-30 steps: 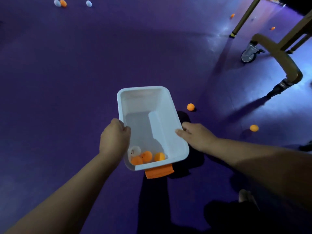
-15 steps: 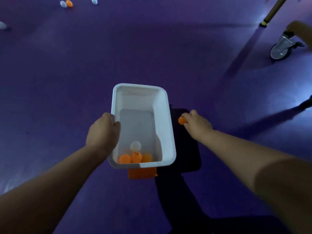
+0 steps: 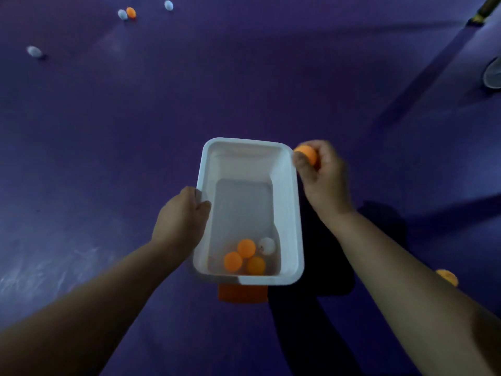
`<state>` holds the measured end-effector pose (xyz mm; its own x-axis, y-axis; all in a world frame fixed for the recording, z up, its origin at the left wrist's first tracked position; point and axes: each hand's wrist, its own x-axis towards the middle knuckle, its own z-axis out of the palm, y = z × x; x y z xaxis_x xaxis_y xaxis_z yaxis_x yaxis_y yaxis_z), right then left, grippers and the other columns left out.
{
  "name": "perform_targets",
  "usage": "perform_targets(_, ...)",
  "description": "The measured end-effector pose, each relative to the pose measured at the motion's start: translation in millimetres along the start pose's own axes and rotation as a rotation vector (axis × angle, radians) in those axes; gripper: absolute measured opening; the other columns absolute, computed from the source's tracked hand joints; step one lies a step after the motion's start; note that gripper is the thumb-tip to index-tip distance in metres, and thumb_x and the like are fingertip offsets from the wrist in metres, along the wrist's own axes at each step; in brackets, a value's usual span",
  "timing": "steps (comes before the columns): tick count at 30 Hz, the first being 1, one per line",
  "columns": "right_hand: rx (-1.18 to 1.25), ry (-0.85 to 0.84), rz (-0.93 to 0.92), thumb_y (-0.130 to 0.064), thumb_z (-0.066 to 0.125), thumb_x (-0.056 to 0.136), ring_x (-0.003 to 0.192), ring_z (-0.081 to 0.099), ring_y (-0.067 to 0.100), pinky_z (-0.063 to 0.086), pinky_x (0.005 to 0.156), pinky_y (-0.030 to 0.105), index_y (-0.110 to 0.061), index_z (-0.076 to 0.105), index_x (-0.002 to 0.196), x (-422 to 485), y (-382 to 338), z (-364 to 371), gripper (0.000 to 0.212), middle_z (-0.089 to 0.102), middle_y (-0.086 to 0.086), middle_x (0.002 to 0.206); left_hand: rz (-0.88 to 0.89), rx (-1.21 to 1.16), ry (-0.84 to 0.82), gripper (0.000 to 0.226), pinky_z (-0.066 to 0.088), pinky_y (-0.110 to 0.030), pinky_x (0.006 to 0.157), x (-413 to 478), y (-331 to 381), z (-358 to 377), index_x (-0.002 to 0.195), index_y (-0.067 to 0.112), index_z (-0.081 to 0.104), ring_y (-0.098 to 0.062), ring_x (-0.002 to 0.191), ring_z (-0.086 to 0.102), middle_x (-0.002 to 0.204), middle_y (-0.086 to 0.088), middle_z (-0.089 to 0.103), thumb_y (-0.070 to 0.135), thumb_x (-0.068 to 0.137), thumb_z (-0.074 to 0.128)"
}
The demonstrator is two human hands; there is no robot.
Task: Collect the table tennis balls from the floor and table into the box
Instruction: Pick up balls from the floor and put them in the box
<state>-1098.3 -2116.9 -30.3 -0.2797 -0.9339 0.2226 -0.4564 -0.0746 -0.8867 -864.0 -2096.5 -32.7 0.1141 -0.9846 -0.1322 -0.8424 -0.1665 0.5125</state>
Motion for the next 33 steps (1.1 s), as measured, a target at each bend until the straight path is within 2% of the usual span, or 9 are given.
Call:
perform_targets(3,-0.06,-0.14,0.042,-0.036,0.066,0.086,0.071,0.054,0.0,0.043,0.066,0.012,-0.014,0.06,0.112,-1.8,0.2,-18.1,0.034,0.061,-0.007,0.091,0.021,0.001,-0.017,0.015,0.027,-0.03,0.048,-4.9,20.9,10.2,0.084,0.013,0.047,-0.016,0.062,0.044,0.072,0.003,0.049,0.025,0.093,0.049)
perform_targets(7,-0.153,0.13,0.187,-0.024,0.056,0.093,0.082,0.057,0.011,0.045,0.066,0.023,-0.018,0.061,0.094,-26.8,41.8,-74.3,0.008,0.061,-0.004,0.092,0.055,-0.036,-0.031,0.015,0.03,-0.029,0.049,-11.3,46.3,24.8,0.088,0.011,0.049,-0.014,0.062,0.046,0.076,0.0,0.053,0.025,0.094,0.048)
perform_targets(10,-0.541,0.199,0.29,-0.019,0.053,0.094,0.091,0.053,0.023,0.037,0.072,0.028,-0.017,0.063,0.089,-62.5,94.5,-121.3,0.012,0.06,0.004,0.099,0.068,-0.071,-0.05,0.014,0.03,-0.028,0.049,-16.4,60.9,37.6,0.091,0.011,0.051,-0.013,0.063,0.047,0.075,0.002,0.052,0.025,0.094,0.048)
perform_targets(14,-1.022,0.1,0.576,-0.024,0.057,0.09,0.121,0.037,0.033,0.033,0.099,0.042,-0.02,0.059,0.123,-101.5,139.8,-162.3,0.033,0.048,0.011,0.133,0.107,-0.109,-0.098,0.015,0.038,-0.032,0.054,-22.4,74.2,50.3,0.09,0.011,0.051,-0.021,0.068,0.051,0.079,-0.002,0.055,0.025,0.092,0.049)
perform_targets(17,-1.04,-0.002,0.767,-0.023,0.054,0.092,0.124,0.034,0.035,0.034,0.101,0.043,-0.021,0.049,0.135,-122.1,154.3,-175.2,0.043,0.039,0.015,0.14,0.135,-0.125,-0.111,0.014,0.033,-0.03,0.05,-25.1,74.6,52.1,0.087,0.012,0.05,-0.016,0.064,0.049,0.077,-0.001,0.054,0.025,0.092,0.049)
perform_targets(21,-0.668,0.307,0.607,-0.01,0.059,0.088,0.106,0.05,0.038,0.04,0.086,0.036,-0.005,0.062,0.118,-119.5,139.4,-153.1,0.031,0.057,0.024,0.119,0.131,-0.156,-0.105,0.018,0.031,-0.03,0.049,-19.1,57.3,43.5,0.079,0.013,0.046,-0.016,0.061,0.046,0.073,-0.001,0.052,0.024,0.092,0.05)
perform_targets(25,-0.196,0.426,0.328,-0.041,0.059,0.081,0.085,0.058,0.019,0.051,0.081,0.038,-0.018,0.06,0.103,-77.5,67.0,-83.2,0.033,0.063,0.002,0.094,0.096,-0.236,-0.085,0.025,0.03,-0.032,0.049,-4.2,26.4,30.2,0.071,0.016,0.04,-0.02,0.062,0.045,0.069,-0.001,0.051,0.024,0.092,0.052)
perform_targets(29,-0.169,0.218,0.05,-0.049,0.055,0.078,0.076,0.059,0.009,0.047,0.068,0.016,-0.022,0.06,0.098,-44.1,-17.6,-6.6,0.034,0.062,-0.005,0.085,0.04,-0.285,-0.068,0.03,0.028,-0.032,0.048,12.6,-10.0,0.9,0.067,0.019,0.034,-0.021,0.061,0.043,0.066,0.001,0.047,0.023,0.09,0.052)
perform_targets(33,-0.259,-0.016,0.075,-0.042,0.055,0.086,0.071,0.062,0.007,0.054,0.066,0.032,-0.017,0.063,0.097,-35.6,-88.4,54.0,0.029,0.065,-0.009,0.079,-0.068,-0.28,-0.073,0.031,0.029,-0.034,0.055,17.0,-50.1,-59.1,0.066,0.02,0.032,-0.026,0.067,0.044,0.066,0.002,0.044,0.023,0.09,0.051)
